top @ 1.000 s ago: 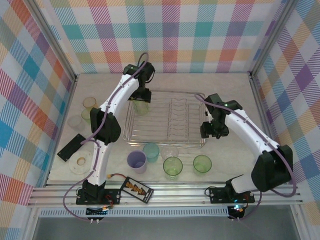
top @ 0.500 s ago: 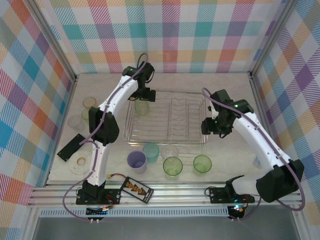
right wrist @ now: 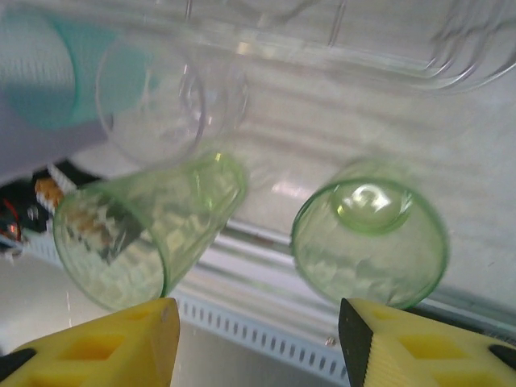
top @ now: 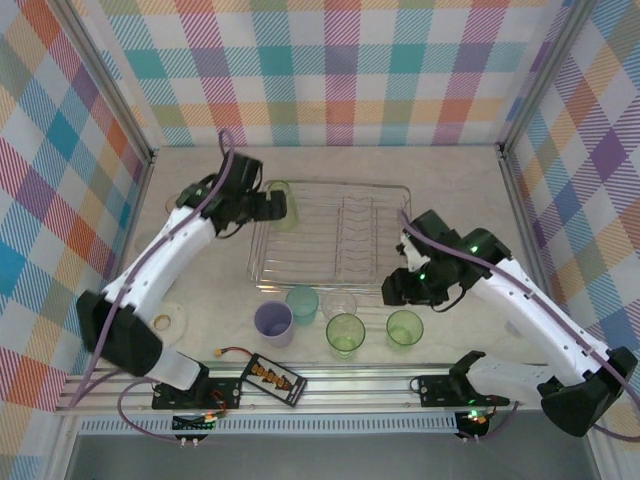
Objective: Load the cups into the dish rack
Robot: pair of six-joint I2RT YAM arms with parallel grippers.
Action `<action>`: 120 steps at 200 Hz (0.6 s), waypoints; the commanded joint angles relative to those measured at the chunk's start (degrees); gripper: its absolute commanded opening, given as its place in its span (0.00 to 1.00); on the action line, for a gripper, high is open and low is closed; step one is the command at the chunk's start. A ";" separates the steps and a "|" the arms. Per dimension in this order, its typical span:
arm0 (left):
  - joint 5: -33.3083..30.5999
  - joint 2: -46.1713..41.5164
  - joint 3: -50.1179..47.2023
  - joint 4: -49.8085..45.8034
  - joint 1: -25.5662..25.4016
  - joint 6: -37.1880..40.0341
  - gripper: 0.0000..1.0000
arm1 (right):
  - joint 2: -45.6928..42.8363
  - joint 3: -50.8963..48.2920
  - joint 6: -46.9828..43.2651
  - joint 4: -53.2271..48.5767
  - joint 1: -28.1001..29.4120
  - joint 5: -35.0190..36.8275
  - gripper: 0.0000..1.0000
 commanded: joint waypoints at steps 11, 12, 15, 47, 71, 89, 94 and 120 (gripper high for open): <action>2.80 -9.85 -13.65 12.64 0.23 -5.59 1.00 | 2.27 -1.44 8.32 0.74 9.12 -1.35 0.56; 2.83 -10.05 -13.94 12.71 0.23 -5.78 1.00 | 2.44 -1.46 8.42 0.89 9.39 -1.34 0.56; 2.94 -10.67 -14.72 12.99 0.23 -6.28 1.00 | 2.88 -1.47 8.57 1.27 10.10 -1.27 0.56; 3.47 -13.86 -18.88 14.18 0.23 -8.94 1.00 | 10.49 0.82 9.32 2.65 16.14 0.99 0.56; 3.27 -14.62 -19.03 13.92 0.23 -8.59 1.00 | 15.93 2.95 8.66 1.72 18.90 3.77 0.55; 3.33 -14.74 -18.88 13.67 0.23 -8.07 1.00 | 18.74 4.09 8.33 2.25 19.95 4.82 0.52; 3.26 -14.72 -18.86 13.48 0.23 -8.02 1.00 | 19.30 4.31 8.34 2.37 20.02 5.06 0.51; 1.47 -13.95 -18.27 11.58 0.23 -8.66 1.00 | 21.58 5.32 8.23 2.71 20.25 6.22 0.44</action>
